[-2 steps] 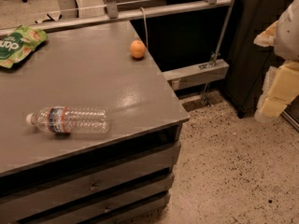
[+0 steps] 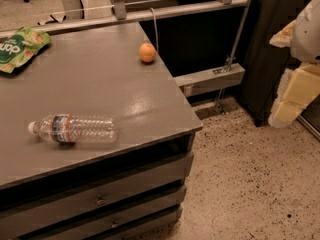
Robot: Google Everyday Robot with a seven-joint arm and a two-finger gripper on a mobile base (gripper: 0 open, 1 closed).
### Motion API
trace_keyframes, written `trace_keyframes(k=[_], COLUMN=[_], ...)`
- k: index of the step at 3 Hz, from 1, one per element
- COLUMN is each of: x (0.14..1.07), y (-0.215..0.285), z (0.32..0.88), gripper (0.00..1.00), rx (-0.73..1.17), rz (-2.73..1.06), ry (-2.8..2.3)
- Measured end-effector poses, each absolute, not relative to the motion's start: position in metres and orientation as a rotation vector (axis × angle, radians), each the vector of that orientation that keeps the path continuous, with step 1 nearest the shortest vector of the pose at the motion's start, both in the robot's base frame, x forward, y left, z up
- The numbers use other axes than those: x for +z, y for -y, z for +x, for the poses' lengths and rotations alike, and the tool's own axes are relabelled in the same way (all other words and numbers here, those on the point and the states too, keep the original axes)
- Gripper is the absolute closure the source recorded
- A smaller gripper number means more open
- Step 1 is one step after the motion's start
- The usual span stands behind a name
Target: Move orange near green rice chip bag
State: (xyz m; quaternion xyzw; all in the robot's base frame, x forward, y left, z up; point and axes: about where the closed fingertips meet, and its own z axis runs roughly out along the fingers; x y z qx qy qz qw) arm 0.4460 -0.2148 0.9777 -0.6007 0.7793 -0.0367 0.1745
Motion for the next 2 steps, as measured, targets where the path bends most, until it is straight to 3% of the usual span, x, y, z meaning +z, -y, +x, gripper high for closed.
trace_keyframes(k=[2], x=[0.96], y=[0.201], z=[0.537], gripper=[0.0], rx=[-0.032], rz=[-1.537], ry=[-2.102])
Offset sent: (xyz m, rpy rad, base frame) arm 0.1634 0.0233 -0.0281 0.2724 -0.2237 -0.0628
